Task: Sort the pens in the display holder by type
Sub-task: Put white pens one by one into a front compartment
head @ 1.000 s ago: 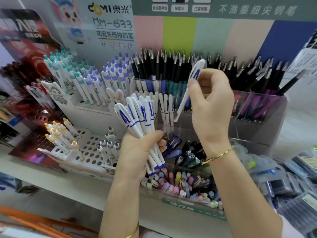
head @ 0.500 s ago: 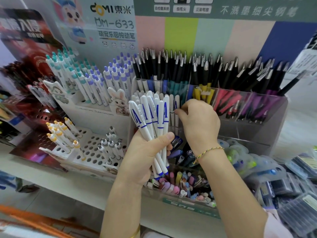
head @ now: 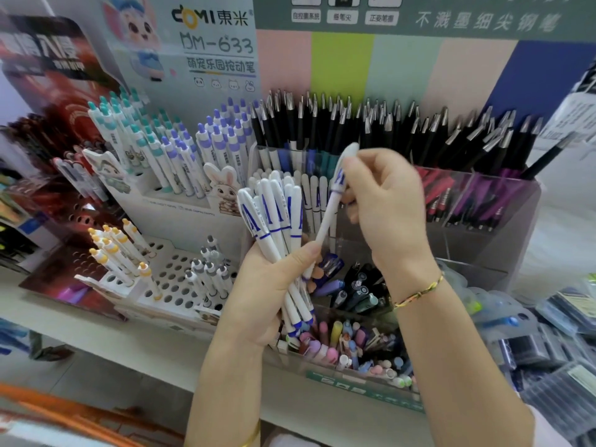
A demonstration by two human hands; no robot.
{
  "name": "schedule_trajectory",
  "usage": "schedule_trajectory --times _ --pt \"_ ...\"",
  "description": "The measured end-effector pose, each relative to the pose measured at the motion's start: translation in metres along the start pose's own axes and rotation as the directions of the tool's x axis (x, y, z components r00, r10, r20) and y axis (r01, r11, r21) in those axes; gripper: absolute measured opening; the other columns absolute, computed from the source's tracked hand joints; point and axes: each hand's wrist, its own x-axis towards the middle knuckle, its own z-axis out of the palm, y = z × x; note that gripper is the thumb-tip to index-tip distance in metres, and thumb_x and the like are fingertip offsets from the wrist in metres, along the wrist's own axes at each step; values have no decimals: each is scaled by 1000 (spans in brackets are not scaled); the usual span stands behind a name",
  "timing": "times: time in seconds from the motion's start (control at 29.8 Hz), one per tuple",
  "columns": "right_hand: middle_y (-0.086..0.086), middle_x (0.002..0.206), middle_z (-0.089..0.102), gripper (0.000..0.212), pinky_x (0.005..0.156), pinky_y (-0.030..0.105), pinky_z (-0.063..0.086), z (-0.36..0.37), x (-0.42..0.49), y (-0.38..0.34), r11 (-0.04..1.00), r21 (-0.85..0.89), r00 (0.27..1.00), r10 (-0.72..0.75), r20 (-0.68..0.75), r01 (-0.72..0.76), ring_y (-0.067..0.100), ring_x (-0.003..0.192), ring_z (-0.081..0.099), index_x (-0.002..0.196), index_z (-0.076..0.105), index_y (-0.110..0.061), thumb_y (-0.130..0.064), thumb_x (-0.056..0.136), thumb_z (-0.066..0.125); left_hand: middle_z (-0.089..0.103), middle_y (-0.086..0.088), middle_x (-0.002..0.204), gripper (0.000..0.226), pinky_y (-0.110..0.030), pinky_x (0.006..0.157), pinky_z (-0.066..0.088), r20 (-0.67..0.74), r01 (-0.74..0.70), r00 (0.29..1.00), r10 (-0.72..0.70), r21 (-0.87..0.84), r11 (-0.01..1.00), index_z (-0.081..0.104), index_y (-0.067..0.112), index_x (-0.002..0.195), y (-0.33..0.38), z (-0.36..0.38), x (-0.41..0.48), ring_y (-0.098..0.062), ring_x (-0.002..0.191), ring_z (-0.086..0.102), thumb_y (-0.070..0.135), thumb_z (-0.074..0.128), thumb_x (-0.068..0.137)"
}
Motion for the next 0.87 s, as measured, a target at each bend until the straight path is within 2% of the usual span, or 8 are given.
schedule_trajectory --times 0.13,0.2,0.27,0.47,0.57,0.7,0.77,0.87 --pt "-9 72 55 17 58 22 44 1 9 -5 972 -62 929 -236 -284 228 7 63 54 78 53 -25 -18 94 53 63 2 66 11 -30 63 48 -76 -9 997 12 34 999 59 10 90 -2 -8 1 -11 60 57 9 65 81" --pt "-15 73 52 15 62 15 42 6 10 -6 925 -208 876 -369 -309 317 1 66 52 81 52 -21 -16 94 53 62 1 67 10 -30 62 48 -87 -10 996 13 30 999 57 10 91 -1 -10 1 -11 59 55 3 61 85" --pt "-10 74 54 13 65 19 45 12 9 0 874 -332 870 -438 -228 354 8 70 55 82 56 -16 -17 95 53 60 -3 72 13 -29 60 48 -76 -26 997 29 38 999 57 8 96 -1 -10 1 -12 58 54 0 60 86" --pt "4 84 69 14 73 41 53 25 0 37 789 -548 956 -285 76 278 20 81 64 93 68 -8 -21 89 62 61 1 63 14 -27 53 52 -26 -38 999 39 19 999 55 6 100 1 -6 -2 -11 54 58 -3 52 90" --pt "6 90 69 19 73 37 52 27 0 43 711 -664 971 -207 117 232 23 86 64 95 67 -8 -25 90 60 66 1 68 21 -25 51 53 -3 -33 999 33 7 999 55 4 111 2 -6 -3 -11 56 62 -2 50 91" --pt "5 88 65 23 61 30 41 27 1 39 580 -793 980 -164 113 189 24 83 60 92 62 -10 -32 91 56 67 1 71 28 -24 52 52 3 -32 999 31 18 999 53 3 120 2 -7 -3 -11 60 64 -2 50 92" --pt "3 81 64 24 62 33 45 24 0 37 648 -739 980 -183 80 182 21 77 60 85 61 -10 -33 92 56 68 1 71 29 -24 53 52 -1 -33 999 33 25 999 54 3 120 3 -6 -4 -11 61 65 -2 50 92" --pt "3 67 61 36 58 31 44 19 -4 27 847 -506 986 -156 60 165 17 63 56 71 60 -7 -33 95 52 69 1 71 29 -23 53 52 -21 -21 1000 21 13 1000 56 8 118 3 -5 -5 -12 62 66 -3 52 91"
